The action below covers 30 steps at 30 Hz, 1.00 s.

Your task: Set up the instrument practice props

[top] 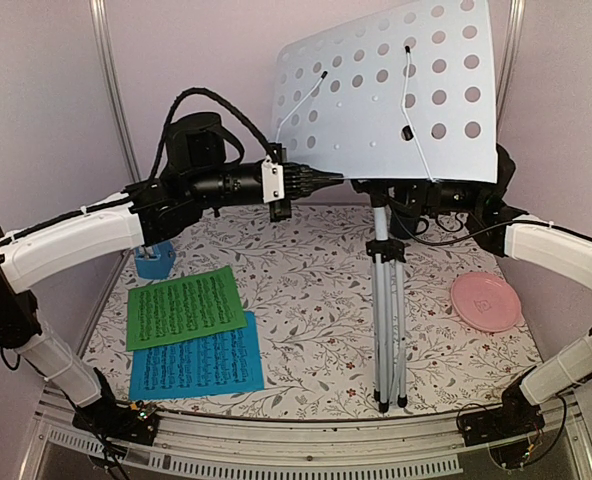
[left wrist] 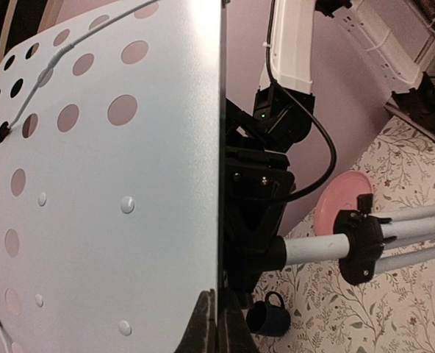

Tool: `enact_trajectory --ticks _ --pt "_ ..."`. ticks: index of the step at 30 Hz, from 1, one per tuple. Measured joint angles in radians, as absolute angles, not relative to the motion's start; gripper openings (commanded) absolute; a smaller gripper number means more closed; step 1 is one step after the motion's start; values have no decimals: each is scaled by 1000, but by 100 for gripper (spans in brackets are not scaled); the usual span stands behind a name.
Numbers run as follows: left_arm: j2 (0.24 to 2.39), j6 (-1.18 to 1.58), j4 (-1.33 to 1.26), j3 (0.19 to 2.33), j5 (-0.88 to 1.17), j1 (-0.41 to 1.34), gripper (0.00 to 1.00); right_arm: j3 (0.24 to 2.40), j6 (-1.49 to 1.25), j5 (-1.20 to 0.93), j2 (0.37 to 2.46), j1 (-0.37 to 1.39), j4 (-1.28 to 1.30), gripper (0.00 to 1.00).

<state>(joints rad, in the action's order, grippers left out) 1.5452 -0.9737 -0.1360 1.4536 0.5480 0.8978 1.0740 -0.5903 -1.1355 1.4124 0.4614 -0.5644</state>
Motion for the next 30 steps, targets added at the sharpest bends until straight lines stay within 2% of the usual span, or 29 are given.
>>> enact_trajectory --ticks 6,15,17,25,30 --pt "1559 -988 -136 1454 534 899 0 1074 -590 -1118 1424 471 -535 39" --pt "1562 -1000 -136 1454 500 899 0 1089 -604 -1083 1436 477 -506 2" --pt "1562 -1002 -136 1454 498 899 0 1090 -605 -1080 1437 477 -506 0" --pt "1560 -1024 -238 1454 476 903 25 1094 -617 -1044 1439 479 -516 0" --pt "1518 -1035 -360 1441 452 911 45 1095 -629 -996 1456 482 -513 0"
